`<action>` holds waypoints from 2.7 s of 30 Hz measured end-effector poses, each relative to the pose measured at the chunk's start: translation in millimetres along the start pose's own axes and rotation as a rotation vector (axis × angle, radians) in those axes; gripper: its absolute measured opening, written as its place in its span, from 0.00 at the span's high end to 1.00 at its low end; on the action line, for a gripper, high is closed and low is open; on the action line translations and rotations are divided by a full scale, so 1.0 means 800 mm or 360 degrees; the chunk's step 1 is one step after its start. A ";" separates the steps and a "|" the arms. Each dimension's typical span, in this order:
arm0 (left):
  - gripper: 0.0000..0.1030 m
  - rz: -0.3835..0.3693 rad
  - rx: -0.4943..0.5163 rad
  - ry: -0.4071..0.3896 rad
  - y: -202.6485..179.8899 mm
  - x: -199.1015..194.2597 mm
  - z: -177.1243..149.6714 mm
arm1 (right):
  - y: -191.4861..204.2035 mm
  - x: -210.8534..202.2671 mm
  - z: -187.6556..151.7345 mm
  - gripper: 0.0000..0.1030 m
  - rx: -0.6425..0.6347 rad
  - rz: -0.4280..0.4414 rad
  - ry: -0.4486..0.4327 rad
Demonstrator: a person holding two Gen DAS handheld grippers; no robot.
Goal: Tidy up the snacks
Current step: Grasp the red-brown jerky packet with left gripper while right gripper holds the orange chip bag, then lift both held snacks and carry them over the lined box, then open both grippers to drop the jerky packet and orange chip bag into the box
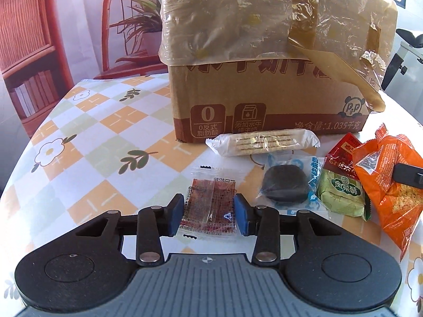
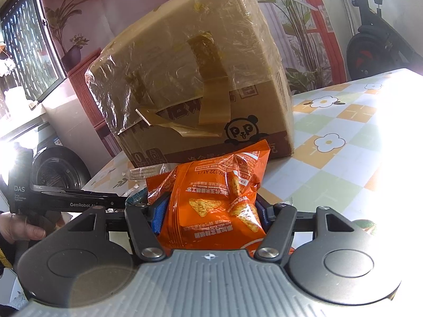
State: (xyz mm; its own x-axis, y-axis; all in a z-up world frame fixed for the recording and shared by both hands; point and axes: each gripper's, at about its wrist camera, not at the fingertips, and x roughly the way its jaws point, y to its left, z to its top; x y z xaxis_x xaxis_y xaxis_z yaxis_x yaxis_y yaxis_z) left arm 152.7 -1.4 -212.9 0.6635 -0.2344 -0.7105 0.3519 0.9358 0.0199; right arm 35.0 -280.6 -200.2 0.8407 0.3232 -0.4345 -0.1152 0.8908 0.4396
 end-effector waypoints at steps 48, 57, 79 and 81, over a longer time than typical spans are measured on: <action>0.62 -0.0057 -0.0251 -0.0719 -0.010 -0.187 0.089 | 0.061 -0.088 0.157 0.38 -0.0223 -0.0100 -0.0747; 0.62 -0.0077 -0.0255 -0.0827 -0.003 -0.184 0.157 | 0.073 -0.036 0.230 0.38 -0.0235 -0.0056 -0.0736; 0.55 -0.0180 -0.0233 -0.0698 -0.015 -0.088 0.270 | 0.094 0.111 0.288 0.23 -0.0308 -0.0023 -0.0330; 0.52 -0.0170 -0.0246 -0.0686 -0.015 -0.085 0.270 | 0.094 0.109 0.287 0.19 -0.0322 -0.0019 -0.0338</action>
State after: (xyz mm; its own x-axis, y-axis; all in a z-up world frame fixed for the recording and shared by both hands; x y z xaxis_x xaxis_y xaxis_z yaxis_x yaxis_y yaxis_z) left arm 246.1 -53.5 -13.4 0.8541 -0.3890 -0.3453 0.3525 0.9210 -0.1659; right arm 221.2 -258.6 -24.3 0.9320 0.2573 -0.2553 -0.1901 0.9466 0.2603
